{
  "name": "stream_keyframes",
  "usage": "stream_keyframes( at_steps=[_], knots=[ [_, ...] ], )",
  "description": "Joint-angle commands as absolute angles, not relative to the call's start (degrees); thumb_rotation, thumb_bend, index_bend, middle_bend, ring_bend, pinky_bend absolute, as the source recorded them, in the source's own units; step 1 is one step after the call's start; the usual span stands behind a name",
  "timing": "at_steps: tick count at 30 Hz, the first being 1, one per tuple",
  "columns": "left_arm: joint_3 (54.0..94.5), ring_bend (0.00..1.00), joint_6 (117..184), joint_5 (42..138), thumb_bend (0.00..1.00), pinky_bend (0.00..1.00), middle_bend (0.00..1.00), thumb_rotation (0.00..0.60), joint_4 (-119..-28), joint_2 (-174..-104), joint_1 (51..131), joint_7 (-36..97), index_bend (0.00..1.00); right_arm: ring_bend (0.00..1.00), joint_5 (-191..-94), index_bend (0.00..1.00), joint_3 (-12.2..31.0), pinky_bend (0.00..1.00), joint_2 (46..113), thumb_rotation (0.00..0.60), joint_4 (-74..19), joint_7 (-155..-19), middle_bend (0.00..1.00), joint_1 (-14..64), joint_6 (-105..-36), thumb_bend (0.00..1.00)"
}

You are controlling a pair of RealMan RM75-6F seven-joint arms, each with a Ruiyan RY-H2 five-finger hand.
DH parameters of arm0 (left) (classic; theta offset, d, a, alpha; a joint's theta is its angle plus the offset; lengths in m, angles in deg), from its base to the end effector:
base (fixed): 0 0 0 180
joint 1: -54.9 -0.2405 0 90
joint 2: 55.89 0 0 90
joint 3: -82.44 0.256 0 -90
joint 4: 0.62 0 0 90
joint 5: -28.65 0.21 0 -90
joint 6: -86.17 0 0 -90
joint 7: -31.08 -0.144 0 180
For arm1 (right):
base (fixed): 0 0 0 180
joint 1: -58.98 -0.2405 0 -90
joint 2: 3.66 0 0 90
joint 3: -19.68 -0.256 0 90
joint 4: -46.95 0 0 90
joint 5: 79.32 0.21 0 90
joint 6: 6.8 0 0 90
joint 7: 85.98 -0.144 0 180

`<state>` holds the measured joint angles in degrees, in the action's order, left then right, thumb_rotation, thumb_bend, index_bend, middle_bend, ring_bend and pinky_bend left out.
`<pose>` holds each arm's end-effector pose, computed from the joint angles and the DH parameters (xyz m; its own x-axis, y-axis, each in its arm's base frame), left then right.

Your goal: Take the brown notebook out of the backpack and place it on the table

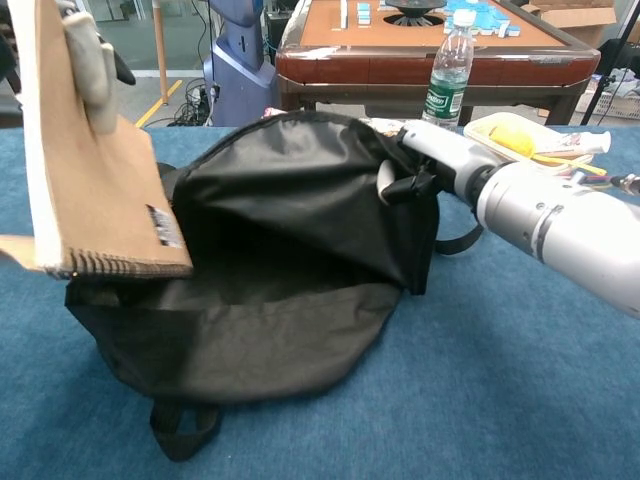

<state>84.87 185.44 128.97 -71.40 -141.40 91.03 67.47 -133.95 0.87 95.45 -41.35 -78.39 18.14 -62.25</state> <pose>-0.1706 0.2878 0.0735 -0.1796 0.1546 0.9715 0.6309 -0.7396 0.2343 -0.0990 -0.3299 -0.0521 -0.1007 -0.4057 0.9084 -0.9745 -0.1438 -0.1722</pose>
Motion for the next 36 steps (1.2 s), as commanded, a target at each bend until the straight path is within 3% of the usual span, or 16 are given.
stream_keyframes(
  at_steps=[1, 3, 7, 9, 22, 31, 36],
  knots=[
    [83.76, 0.55, 185.38, 128.82, 0.59, 0.33, 0.68, 0.600, -72.96, -139.78, 90.53, 66.68, 0.64, 0.06, -135.38, 0.46, 3.25, 0.04, 93.46, 0.600, -43.03, -77.24, 0.15, 17.02, -58.78, 0.79],
    [82.90, 0.55, 185.30, 128.60, 0.59, 0.33, 0.68, 0.600, -73.73, -138.62, 90.36, 65.75, 0.64, 0.02, -136.73, 0.35, 5.19, 0.04, 91.75, 0.600, -44.35, -75.81, 0.09, 16.28, -56.43, 0.63],
    [81.30, 0.55, 184.71, 127.15, 0.59, 0.33, 0.68, 0.600, -74.64, -136.80, 89.79, 65.12, 0.63, 0.00, -140.48, 0.04, 8.09, 0.00, 89.22, 0.600, -47.29, -73.60, 0.00, 15.32, -54.46, 0.13],
    [80.42, 0.55, 184.16, 126.16, 0.59, 0.33, 0.68, 0.600, -74.68, -136.13, 89.50, 64.86, 0.63, 0.00, -143.25, 0.00, 9.23, 0.00, 88.30, 0.600, -48.91, -72.88, 0.00, 15.33, -55.04, 0.02],
    [74.25, 0.55, 178.10, 121.54, 0.59, 0.33, 0.68, 0.600, -72.24, -137.02, 91.93, 63.96, 0.62, 0.00, -158.21, 0.00, 13.58, 0.00, 76.32, 0.600, -59.41, -78.59, 0.00, 23.27, -67.78, 0.00],
    [70.79, 0.54, 171.19, 118.58, 0.59, 0.33, 0.67, 0.600, -68.07, -142.72, 96.46, 59.43, 0.60, 0.00, -159.29, 0.00, 13.30, 0.00, 68.99, 0.600, -63.01, -79.73, 0.00, 27.93, -74.31, 0.00],
    [69.53, 0.54, 167.68, 117.26, 0.59, 0.33, 0.66, 0.600, -60.96, -148.12, 99.49, 55.70, 0.58, 0.00, -158.67, 0.00, 13.39, 0.00, 67.44, 0.600, -63.10, -80.98, 0.00, 29.57, -75.56, 0.00]
  ],
)
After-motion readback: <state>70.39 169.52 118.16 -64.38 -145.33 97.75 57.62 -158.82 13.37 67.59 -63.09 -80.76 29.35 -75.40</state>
